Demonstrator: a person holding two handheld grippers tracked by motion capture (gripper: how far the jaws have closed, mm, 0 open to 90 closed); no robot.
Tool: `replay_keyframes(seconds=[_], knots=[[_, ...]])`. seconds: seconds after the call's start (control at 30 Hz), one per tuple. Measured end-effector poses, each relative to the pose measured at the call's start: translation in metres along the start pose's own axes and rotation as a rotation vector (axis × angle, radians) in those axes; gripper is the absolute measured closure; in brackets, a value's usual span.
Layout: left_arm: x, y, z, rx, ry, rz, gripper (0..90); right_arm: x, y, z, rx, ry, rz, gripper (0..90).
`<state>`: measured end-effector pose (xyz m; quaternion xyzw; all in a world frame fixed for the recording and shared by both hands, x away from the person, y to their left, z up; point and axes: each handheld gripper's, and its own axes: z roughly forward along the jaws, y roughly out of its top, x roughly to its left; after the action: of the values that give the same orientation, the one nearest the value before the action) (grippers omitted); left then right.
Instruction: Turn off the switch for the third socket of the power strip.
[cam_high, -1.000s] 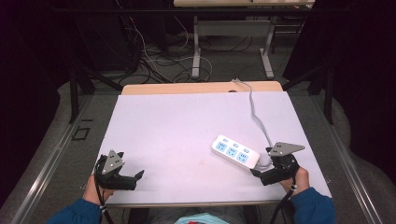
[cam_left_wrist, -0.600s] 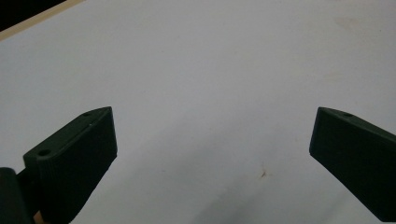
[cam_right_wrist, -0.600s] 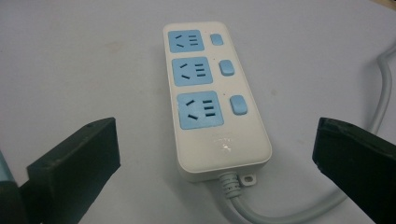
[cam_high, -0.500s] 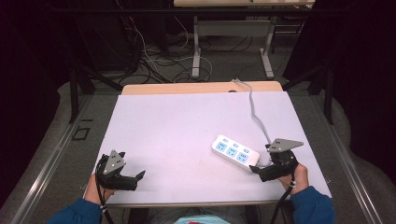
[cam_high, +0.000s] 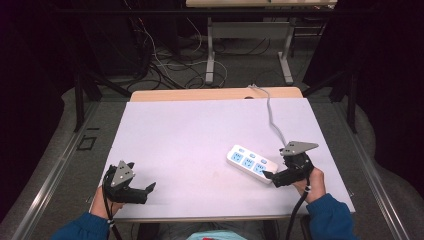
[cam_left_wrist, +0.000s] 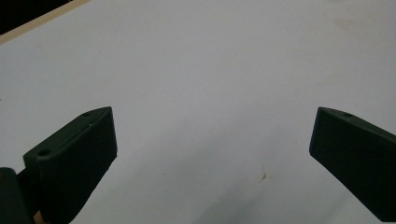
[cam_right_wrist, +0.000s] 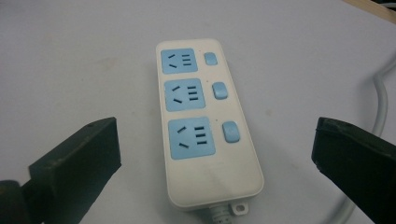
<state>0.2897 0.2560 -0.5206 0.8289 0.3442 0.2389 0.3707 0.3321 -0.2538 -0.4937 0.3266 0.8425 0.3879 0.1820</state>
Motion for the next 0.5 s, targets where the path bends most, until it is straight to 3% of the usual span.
replay_keyframes(seconds=[0.5], knots=[[0.000,0.000,0.000,-0.001,0.001,-0.004,0.8,-0.005,0.019,0.016,0.008,0.012,-0.016,0.6]])
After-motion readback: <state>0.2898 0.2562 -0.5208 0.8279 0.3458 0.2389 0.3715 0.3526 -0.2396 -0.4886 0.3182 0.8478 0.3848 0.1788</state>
